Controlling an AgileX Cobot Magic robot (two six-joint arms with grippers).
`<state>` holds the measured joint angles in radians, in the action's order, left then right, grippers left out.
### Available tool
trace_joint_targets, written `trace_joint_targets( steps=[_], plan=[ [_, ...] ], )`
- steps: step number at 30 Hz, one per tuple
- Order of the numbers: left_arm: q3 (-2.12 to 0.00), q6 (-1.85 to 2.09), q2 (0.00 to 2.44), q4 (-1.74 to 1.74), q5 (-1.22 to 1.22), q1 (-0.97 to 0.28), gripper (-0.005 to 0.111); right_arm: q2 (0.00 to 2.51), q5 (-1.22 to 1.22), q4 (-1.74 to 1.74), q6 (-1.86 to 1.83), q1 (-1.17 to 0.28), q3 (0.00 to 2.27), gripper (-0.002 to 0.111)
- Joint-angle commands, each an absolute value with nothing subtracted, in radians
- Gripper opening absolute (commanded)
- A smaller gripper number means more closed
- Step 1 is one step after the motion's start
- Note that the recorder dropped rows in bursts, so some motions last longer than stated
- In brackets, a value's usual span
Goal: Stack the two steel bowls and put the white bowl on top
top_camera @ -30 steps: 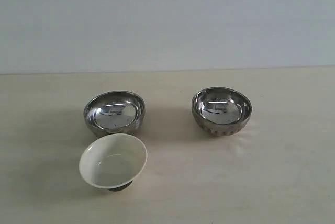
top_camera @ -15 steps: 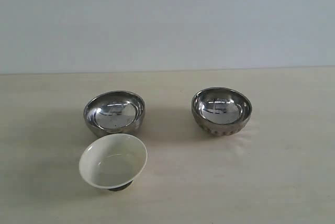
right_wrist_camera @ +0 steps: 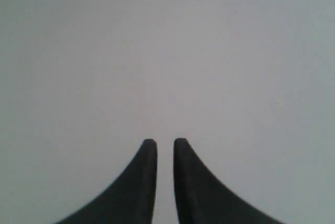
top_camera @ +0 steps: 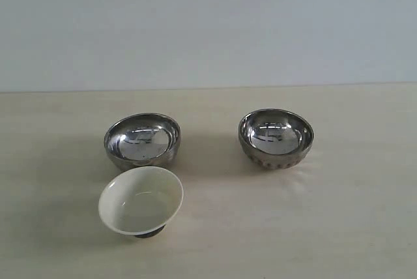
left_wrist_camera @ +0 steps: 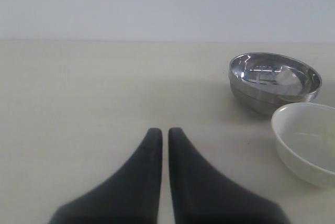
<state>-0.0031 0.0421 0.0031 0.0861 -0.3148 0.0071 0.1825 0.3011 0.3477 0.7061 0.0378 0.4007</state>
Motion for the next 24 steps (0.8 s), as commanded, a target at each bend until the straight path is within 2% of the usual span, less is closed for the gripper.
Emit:
trace_joint_targets(
  steps=[1, 3, 4, 8, 12, 14, 17, 22, 24],
  plan=[
    [0.0, 0.037, 0.0, 0.086, -0.307, 0.002, 0.004, 0.329, 0.303, 0.588, 0.952, 0.039, 0.477, 0.047],
    [0.0, 0.037, 0.0, 0.086, -0.307, 0.002, 0.004, 0.424, 0.358, 0.794, 1.13, 0.039, 0.523, 0.067],
    [0.0, 0.037, 0.0, 0.086, -0.307, 0.002, 0.004, 0.5, 0.41, 0.936, 1.244, 0.039, 0.561, 0.07],
    [0.0, 0.037, 0.0, 0.086, -0.307, 0.002, 0.004, 0.728, 0.595, 1.261, 1.49, 0.039, 0.686, 0.07],
    [0.0, 0.037, 0.0, 0.086, -0.307, 0.002, 0.004, 0.95, 0.782, 1.373, 1.537, 0.038, 0.765, 0.07],
    [0.0, 0.037, 0.0, 0.086, -0.307, 0.002, 0.004, 1.026, 0.787, 1.389, 1.47, 0.019, 0.771, 0.068],
    [0.0, 0.037, 0.0, 0.086, -0.307, 0.002, 0.004, 1.099, 0.684, 1.389, 1.351, -0.064, 0.771, 0.068],
    [0.0, 0.037, 0.0, 0.086, -0.307, 0.002, 0.004, 1.287, 0.058, 1.382, 1.239, -0.449, 0.878, 0.068],
    [0.0, 0.037, 0.0, 0.086, -0.307, 0.002, 0.004, 1.356, -0.013, 1.366, 1.26, -0.532, 0.933, 0.068]
  ],
)
